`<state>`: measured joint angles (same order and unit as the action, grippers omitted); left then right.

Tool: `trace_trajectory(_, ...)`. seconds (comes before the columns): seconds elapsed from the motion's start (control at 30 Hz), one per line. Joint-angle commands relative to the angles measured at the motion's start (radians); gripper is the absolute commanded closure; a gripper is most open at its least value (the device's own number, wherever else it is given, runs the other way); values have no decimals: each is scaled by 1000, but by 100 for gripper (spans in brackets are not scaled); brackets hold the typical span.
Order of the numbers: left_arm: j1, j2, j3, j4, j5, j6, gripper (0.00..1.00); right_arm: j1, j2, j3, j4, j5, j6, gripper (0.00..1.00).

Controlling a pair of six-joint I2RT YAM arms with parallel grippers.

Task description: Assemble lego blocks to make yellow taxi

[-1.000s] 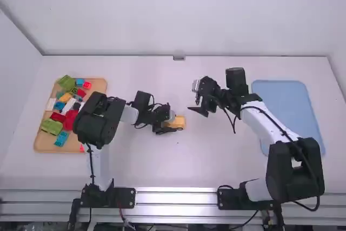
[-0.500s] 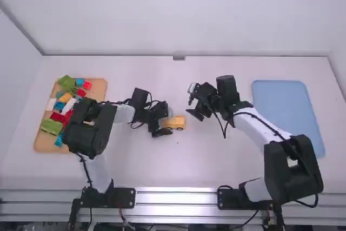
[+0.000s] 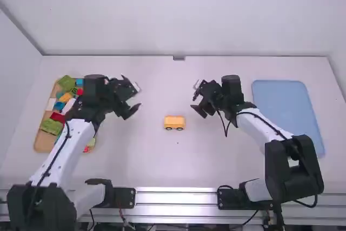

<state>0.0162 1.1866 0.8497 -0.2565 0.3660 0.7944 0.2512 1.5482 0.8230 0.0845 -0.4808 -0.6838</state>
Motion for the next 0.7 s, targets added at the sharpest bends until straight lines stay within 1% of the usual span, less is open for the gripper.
trace_trajectory(0.0, 42, -83, -5, 54, -275, -221, 1, -2, 8, -7, 9, -24, 7, 2)
trace_trajectory(0.07, 65, -124, -5, 103, -418, -280, 1, -2, 8, -7, 18, -23, 7, 2)
trace_trajectory(0.1, 68, -129, -5, 109, -438, -278, 1, -2, 8, -7, 18, -24, 7, 2)
trace_trajectory(0.2, 115, -159, -5, 188, -620, -283, 1, 0, 8, -7, 33, -37, 8, 2)
trace_trajectory(0.3, 154, -149, 27, 161, -664, -292, 1, 6, 8, -7, 43, -47, 11, 2)
trace_trajectory(0.4, 229, -107, 114, 53, -663, -282, 1, 4, 8, -7, 68, -46, 45, 2)
trace_trajectory(0.43, 272, -70, 170, -3, -643, -259, 0, 4, 8, -7, 76, -45, 53, 2)
trace_trajectory(0.53, 358, 16, 289, -101, -574, -218, 1, 10, 8, -7, 90, -46, 53, 2)
trace_trajectory(0.57, 398, 65, 357, -152, -544, -218, 1, 16, 8, -7, 96, -45, 51, 2)
trace_trajectory(0.63, 436, 119, 432, -208, -516, -212, 1, 19, 8, -7, 103, -42, 52, 2)
trace_trajectory(0.67, 475, 197, 533, -285, -462, -200, 1, 16, 8, -4, 102, -42, 52, 2)
